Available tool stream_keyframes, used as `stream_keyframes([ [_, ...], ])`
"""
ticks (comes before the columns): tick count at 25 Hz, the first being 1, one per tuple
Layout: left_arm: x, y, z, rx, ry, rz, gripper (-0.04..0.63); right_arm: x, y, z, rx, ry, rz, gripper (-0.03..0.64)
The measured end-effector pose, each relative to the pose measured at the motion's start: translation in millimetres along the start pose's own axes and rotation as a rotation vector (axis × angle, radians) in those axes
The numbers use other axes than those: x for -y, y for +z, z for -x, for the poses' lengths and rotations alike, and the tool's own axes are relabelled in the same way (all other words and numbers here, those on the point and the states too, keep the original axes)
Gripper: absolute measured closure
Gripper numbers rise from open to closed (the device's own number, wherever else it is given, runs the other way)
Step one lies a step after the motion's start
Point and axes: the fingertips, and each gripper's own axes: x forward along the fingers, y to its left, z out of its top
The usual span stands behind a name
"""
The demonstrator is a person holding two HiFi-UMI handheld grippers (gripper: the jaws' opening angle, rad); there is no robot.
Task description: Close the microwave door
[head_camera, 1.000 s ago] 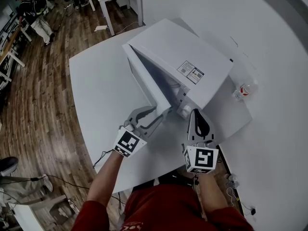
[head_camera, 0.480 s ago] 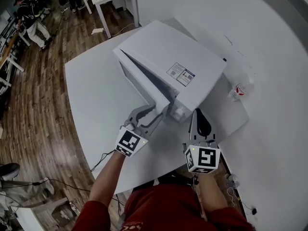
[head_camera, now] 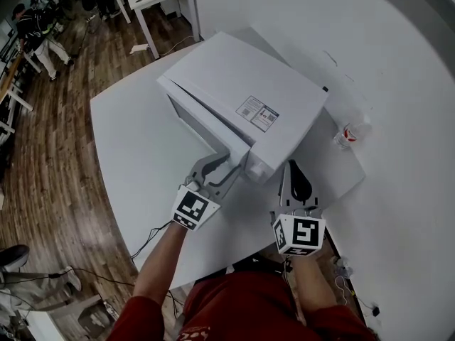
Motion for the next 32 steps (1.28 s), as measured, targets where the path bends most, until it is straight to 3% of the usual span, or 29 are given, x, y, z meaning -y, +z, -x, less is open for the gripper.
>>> stream_keyframes([
  [13,-2,4,-18,0.008,-0.03,0.002,0.443,10,-1,-13,0.001,-0.012,0.009,0.589],
  [32,-4,9,-11,0.044,0.01,0.034,0.444,2,8,-7,0.021,-0.025,0.003,0.589],
])
